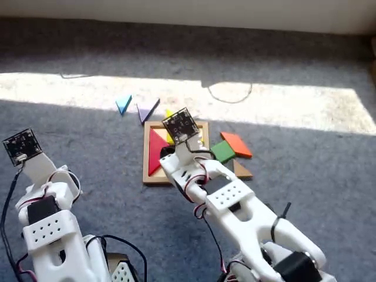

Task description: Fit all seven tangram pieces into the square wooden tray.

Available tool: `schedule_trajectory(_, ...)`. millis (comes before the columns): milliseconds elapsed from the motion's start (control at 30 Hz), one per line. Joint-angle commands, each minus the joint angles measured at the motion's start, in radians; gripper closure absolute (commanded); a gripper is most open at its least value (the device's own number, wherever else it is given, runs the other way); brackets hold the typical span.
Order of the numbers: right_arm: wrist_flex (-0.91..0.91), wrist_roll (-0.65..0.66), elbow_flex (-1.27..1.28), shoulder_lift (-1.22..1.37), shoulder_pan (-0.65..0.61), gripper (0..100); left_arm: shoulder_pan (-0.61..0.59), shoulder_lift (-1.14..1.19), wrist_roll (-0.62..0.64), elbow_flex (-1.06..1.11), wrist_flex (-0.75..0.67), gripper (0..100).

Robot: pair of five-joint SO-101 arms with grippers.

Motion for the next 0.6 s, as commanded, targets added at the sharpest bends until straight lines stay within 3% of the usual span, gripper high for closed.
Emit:
schedule_trajectory(0, -0.127, -0.002, -0.122, 0.154, -0.007, 98.8, -0.008, -0.013, -0.005, -0.007, -0.014, 100)
schedule_trajectory(267, -0.298, -0.005, -0.239, 0.371, -0.008, 98.8, -0.007, -0.013, -0.006, -0.007, -0.014, 100)
schedule_trajectory(467, -0.337, -0.186, -0.326, 0.524, 0.027, 98.8, -0.007, -0.013, -0.006, -0.005, -0.012, 100)
schedule_trajectory(567, -0.337, -0.198, -0.355, 0.570, 0.065, 98.8, -0.007, -0.013, -0.006, -0.005, -0.012, 100)
